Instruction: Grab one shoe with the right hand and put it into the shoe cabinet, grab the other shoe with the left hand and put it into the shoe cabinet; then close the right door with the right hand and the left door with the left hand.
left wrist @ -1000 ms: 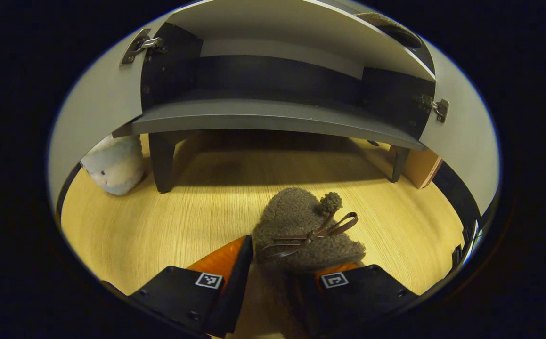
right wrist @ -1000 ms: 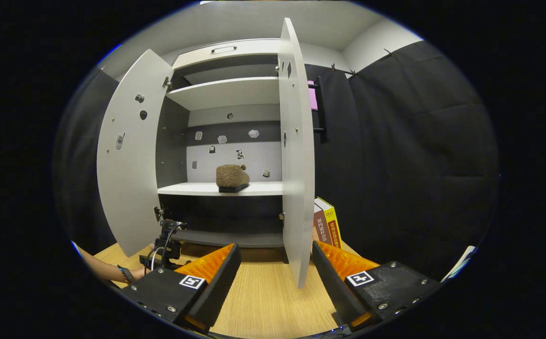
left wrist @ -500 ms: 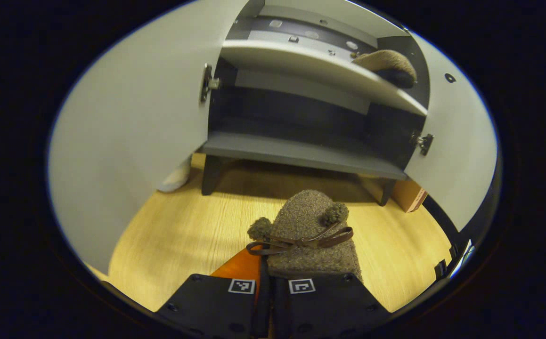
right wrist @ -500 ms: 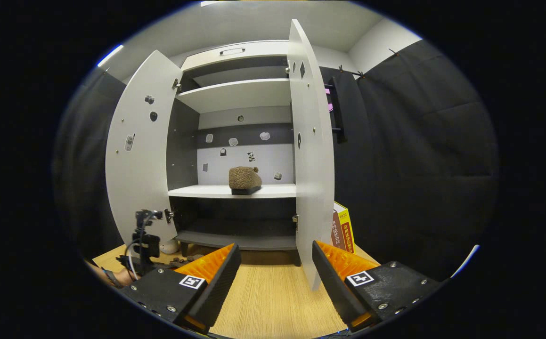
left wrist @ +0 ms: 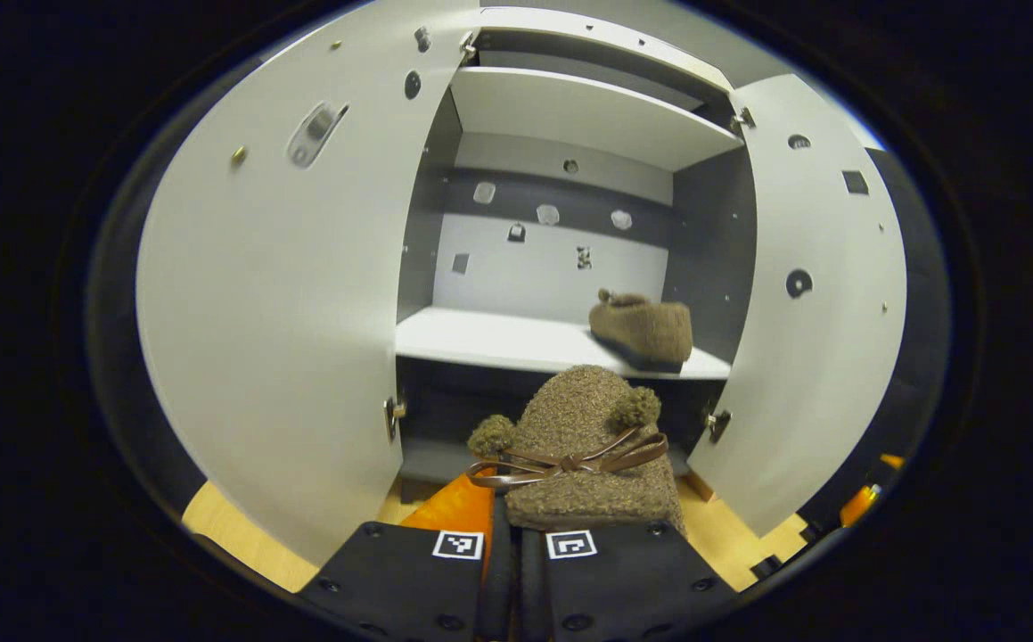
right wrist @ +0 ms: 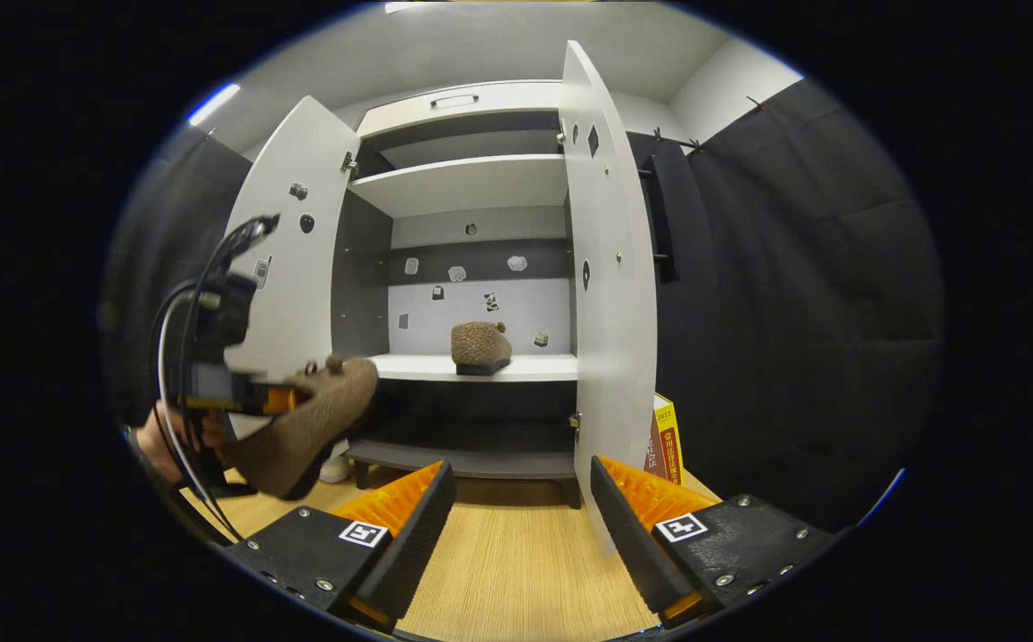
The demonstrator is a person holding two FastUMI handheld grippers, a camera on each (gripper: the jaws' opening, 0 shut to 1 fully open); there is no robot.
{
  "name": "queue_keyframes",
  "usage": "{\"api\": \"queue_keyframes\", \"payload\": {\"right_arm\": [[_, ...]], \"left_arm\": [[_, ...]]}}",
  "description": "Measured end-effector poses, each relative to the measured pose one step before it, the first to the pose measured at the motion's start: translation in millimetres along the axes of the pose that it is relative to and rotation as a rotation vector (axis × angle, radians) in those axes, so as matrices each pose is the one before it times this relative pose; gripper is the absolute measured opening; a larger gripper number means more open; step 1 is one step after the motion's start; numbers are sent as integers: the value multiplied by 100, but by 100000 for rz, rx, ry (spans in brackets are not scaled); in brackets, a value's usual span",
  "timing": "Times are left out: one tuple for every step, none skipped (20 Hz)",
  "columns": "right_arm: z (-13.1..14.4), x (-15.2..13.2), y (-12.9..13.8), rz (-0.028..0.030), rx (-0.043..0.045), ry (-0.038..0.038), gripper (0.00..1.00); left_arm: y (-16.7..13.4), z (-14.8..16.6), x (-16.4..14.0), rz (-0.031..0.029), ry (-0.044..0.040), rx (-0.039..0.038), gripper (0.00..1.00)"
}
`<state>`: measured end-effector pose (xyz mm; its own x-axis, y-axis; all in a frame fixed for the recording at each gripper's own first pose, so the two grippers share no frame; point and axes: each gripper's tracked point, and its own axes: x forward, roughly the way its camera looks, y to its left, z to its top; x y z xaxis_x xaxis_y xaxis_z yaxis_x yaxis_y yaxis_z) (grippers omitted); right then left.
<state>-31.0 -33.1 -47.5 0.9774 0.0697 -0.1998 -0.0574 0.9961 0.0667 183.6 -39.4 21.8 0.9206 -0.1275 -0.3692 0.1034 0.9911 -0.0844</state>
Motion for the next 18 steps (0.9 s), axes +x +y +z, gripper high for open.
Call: {"api": "queue_keyframes", "payload": {"right_arm": [[-46,-202,-122,-148,-101,139,93],[29,-107,-109,-316,-326,-74,93],[71,-122,-231,-708,-628,-332,93],[271,-139,-286,-1050,-630,-640,93],[182,-218,-201,-711,-320,-459,94],[121,-211,-51,-763,-199,-585,94],[94,-188,-182,-764,-199,-320,94],[95,-112,-335,-931,-218,-126,93],[22,-173,-284,-863,-20,130,93],[-6,-75,-292,-1000,6,202,94],[37,9,-296,-956,-237,210,93],[21,-40,-364,-1063,-313,-258,93],[-13,90,-498,-1217,-64,66,94],[-114,125,-449,-1077,412,580,94],[-63,115,-427,-1059,675,508,93],[74,94,-486,-1030,765,99,93],[49,185,-280,-795,688,-191,93],[5,160,-158,-567,380,-36,93]], "left_arm": [[-208,2372,1471,-51,-1197,515,12],[-145,1983,1736,216,537,1175,12],[-377,2172,2517,-325,350,901,12],[-228,1854,2013,-299,347,-443,12],[-138,1088,1689,-666,896,-1365,12],[-145,753,2248,-171,2124,-1304,12],[-381,583,2639,-567,2389,-454,12],[-104,326,2483,493,2602,791,12],[309,-143,2454,1940,3525,2064,12],[227,-293,2056,2360,3904,920,12],[-64,-409,1670,1871,3845,-731,12],[-41,-467,1555,1060,3160,-2116,12],[105,-622,1624,1174,3018,-2054,12],[74,-378,1207,586,2364,-705,12],[400,-205,1144,1535,1535,813,12],[458,-279,820,1792,1379,2256,12],[262,-266,640,1305,1409,2163,13],[62,-380,686,-248,1551,602,14]]}}
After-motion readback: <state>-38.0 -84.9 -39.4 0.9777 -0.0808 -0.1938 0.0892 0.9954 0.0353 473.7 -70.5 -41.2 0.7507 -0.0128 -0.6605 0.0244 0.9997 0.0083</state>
